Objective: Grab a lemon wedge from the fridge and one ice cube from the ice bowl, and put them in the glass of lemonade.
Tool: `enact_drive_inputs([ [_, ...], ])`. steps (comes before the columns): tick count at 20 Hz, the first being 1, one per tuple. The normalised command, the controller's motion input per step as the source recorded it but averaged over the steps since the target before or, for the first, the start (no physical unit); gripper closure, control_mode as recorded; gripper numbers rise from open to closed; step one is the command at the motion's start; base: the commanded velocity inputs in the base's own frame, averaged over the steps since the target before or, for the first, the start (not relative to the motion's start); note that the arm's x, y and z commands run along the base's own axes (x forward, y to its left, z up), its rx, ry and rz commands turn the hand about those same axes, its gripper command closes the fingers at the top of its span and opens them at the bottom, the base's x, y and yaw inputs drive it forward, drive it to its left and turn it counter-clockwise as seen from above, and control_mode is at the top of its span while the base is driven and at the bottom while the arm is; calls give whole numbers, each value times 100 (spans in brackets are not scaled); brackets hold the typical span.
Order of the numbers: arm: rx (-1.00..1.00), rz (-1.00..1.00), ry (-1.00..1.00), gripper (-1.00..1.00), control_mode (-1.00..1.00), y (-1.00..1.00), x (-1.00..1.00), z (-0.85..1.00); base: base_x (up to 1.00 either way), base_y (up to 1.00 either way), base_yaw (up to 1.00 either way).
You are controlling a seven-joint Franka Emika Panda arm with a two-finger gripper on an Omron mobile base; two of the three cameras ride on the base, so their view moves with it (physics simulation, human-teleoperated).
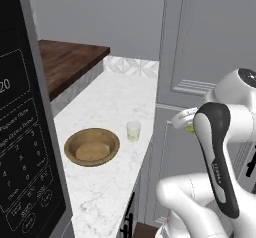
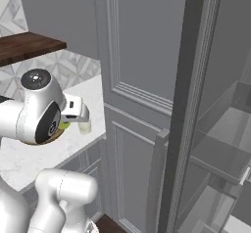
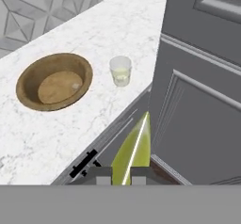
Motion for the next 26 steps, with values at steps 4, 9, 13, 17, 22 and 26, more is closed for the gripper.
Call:
enact_drive_inputs([
  [4, 0, 0, 0, 100, 100, 0, 0, 0, 0, 3, 3],
  [9, 0, 0, 0, 100, 100, 0, 0, 0, 0, 0, 0],
  [13, 0, 0, 0, 100, -100, 30, 48, -9, 1, 0, 0],
  [17, -1, 0, 8, 100, -100, 92, 100, -33, 0, 0, 0],
  [22, -3, 0, 3, 100, -100, 80, 100, -61, 0, 0, 0],
  [26, -9, 0, 14, 100, -100, 16, 97, -34, 0, 0, 0],
])
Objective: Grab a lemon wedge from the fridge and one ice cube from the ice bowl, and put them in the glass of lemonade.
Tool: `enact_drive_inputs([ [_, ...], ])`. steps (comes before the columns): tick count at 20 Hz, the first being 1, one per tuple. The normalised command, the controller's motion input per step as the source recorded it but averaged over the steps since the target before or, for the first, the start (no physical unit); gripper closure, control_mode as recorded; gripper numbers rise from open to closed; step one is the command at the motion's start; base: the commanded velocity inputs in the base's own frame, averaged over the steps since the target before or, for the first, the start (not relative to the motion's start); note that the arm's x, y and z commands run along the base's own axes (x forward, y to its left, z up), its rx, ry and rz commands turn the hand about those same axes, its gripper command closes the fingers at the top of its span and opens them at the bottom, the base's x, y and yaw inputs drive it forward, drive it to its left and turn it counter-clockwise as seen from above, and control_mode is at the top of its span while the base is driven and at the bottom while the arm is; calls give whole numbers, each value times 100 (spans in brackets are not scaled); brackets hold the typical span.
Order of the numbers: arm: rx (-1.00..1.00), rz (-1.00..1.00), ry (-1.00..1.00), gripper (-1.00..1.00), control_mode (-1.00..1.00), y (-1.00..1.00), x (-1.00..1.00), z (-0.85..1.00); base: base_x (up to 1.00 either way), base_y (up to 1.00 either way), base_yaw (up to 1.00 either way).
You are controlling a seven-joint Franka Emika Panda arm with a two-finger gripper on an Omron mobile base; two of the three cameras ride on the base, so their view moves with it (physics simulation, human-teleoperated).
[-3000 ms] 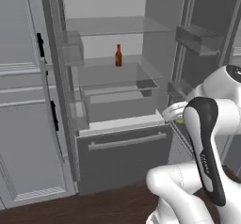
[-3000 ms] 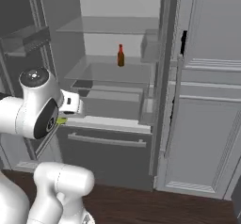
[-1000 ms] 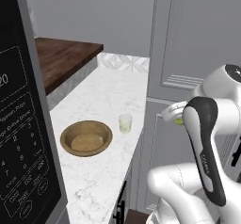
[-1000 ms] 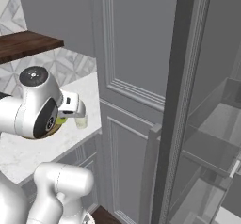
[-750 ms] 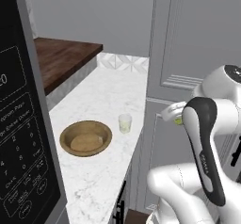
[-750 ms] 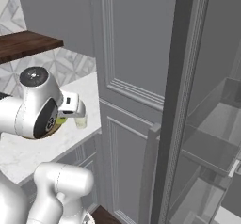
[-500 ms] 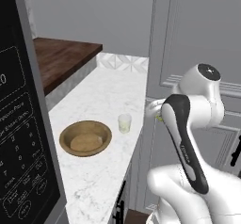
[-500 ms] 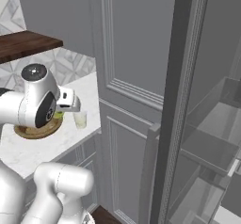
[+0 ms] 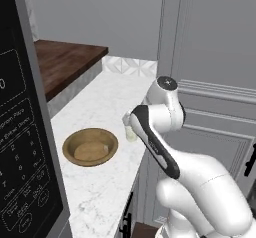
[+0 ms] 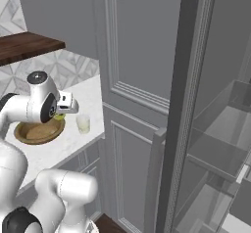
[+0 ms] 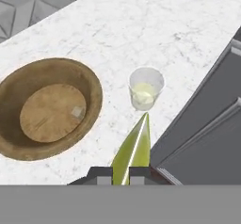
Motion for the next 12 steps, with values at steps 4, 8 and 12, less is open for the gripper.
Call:
enact_drive_inputs([
  [4, -6, 1, 39, 100, -100, -12, 84, -6, 0, 0, 0],
  [8, 0, 1, 15, 100, -100, 0, 57, -1, 0, 0, 0],
  [12, -3, 0, -3, 100, -100, 3, 2, -28, 0, 0, 0],
])
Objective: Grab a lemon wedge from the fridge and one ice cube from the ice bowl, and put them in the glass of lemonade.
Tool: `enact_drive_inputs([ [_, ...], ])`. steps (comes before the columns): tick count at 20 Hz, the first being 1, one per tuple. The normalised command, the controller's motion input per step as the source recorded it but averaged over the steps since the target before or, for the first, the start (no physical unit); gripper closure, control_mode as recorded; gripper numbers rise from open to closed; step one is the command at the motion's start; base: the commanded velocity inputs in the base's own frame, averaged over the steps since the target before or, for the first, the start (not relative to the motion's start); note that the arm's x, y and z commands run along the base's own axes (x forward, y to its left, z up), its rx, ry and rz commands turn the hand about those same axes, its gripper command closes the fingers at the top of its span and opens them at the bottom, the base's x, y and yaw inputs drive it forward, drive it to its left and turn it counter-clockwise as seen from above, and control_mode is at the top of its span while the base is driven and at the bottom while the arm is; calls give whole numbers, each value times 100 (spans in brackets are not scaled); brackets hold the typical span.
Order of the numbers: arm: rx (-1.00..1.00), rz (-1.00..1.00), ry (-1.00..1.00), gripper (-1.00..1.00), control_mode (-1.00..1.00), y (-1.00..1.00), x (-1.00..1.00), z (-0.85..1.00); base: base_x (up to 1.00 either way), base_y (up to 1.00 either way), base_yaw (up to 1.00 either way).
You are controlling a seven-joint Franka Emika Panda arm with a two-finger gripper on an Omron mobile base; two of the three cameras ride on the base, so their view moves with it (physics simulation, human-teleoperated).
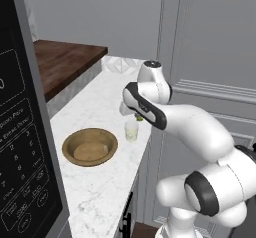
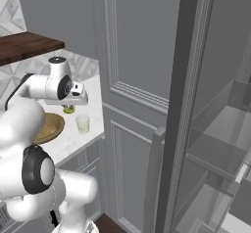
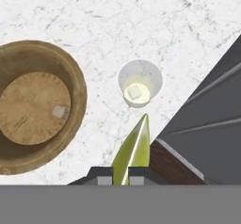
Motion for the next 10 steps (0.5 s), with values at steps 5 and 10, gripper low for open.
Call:
enact_drive_inputs([
  [5, -2, 0, -3, 100, -100, 0, 14, -44, 0, 0, 0],
  [10, 0, 0, 0, 100, -100, 0, 16, -25, 0, 0, 0],
])
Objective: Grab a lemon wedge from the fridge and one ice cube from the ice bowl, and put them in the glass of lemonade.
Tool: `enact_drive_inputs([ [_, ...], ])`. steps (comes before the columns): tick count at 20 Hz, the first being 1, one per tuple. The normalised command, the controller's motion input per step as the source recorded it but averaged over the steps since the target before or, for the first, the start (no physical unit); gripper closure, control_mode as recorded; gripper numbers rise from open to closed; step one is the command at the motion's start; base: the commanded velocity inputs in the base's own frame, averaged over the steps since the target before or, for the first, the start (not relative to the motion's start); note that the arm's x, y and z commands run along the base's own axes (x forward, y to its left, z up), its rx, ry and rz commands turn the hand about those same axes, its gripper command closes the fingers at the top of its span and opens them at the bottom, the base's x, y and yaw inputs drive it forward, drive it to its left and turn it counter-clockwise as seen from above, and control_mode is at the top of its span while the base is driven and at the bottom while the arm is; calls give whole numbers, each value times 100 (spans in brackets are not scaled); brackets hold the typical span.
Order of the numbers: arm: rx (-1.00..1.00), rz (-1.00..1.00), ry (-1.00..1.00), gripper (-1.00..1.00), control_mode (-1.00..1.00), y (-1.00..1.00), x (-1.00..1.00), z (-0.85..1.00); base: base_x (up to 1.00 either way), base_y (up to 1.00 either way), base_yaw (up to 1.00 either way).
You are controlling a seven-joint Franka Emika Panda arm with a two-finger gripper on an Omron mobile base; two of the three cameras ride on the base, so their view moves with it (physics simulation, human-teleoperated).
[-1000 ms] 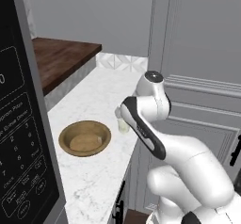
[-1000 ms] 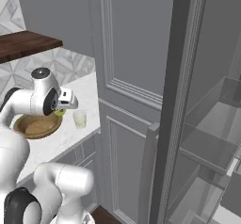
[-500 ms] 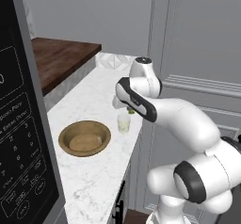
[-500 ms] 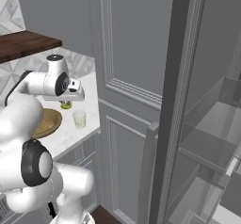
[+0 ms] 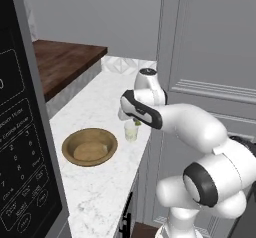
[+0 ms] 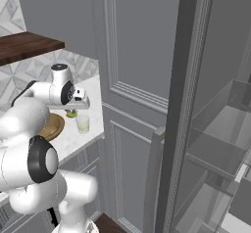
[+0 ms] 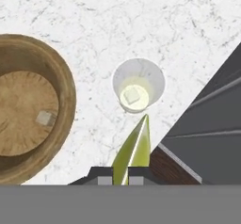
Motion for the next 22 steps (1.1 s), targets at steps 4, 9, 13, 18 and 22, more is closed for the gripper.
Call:
enact_drive_inputs([
  [4, 0, 0, 0, 100, -100, 0, 8, -5, 0, 0, 0],
  [9, 0, 0, 0, 100, -100, 0, 25, 0, 0, 0, 0],
  [13, 0, 0, 0, 100, -100, 0, 53, 0, 0, 0, 0],
  [18, 0, 0, 0, 100, -100, 0, 37, 0, 0, 0, 0],
  [22, 0, 0, 1, 100, -100, 0, 26, -13, 0, 0, 0],
])
